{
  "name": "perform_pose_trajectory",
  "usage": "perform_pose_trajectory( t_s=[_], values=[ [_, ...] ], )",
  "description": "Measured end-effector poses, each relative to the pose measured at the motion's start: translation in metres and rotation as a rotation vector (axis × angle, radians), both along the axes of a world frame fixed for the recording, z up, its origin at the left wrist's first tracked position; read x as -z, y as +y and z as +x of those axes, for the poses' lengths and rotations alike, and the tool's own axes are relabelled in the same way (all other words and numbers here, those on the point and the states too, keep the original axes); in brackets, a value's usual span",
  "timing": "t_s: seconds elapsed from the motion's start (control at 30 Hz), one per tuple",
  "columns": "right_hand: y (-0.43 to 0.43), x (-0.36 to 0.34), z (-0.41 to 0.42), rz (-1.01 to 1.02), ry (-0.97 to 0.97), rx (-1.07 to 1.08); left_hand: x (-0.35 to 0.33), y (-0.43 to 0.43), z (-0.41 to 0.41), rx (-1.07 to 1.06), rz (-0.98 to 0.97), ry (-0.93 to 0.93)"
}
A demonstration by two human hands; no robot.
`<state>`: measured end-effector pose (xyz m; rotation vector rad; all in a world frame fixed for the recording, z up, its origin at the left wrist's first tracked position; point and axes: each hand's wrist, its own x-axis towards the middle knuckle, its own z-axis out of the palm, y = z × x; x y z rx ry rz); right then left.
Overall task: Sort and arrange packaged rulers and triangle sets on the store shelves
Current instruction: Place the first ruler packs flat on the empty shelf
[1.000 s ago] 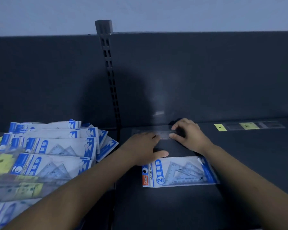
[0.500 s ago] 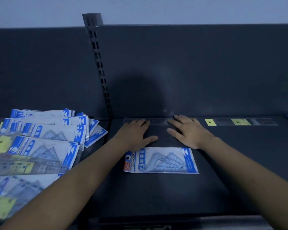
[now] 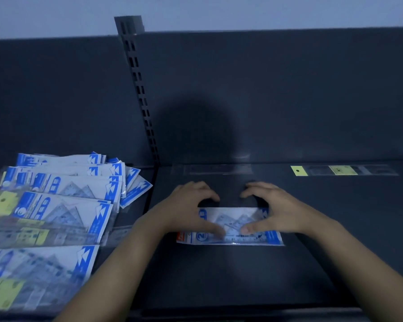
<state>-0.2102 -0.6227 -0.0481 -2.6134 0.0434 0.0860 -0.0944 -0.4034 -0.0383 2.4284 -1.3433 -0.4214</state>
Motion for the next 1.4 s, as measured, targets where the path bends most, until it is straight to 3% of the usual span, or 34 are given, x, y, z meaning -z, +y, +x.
perform_pose_trajectory(
  t_s=[0.23,0.33,0.53,0.67,0.77,0.87,1.13,1.4],
  values=[
    [0.001,-0.003,-0.012,0.05,-0.04,0.098,-0.019,-0.013,0.002,-0.095,0.348,0.143],
    [0.007,-0.005,-0.016,0.042,-0.068,0.114,-0.022,-0.02,0.006,-0.018,0.392,0.124],
    [0.007,-0.004,-0.036,0.371,-0.162,0.316,-0.019,-0.034,0.024,0.008,0.087,0.111],
    [-0.011,-0.015,-0.061,0.701,-0.219,0.524,-0.018,-0.06,0.023,-0.006,-0.241,0.344],
    [-0.024,-0.016,-0.08,0.833,-0.233,0.658,-0.018,-0.084,0.012,0.03,-0.367,0.454],
    [-0.042,-0.018,-0.103,0.773,-0.335,0.771,-0.021,-0.113,-0.007,0.049,-0.379,0.489],
    [-0.145,-0.023,-0.2,0.631,-0.515,0.902,-0.037,-0.206,-0.091,0.152,-0.395,0.352],
    [-0.279,-0.029,-0.287,0.539,-0.636,0.948,-0.029,-0.334,-0.195,0.089,-0.511,0.355]
  ],
)
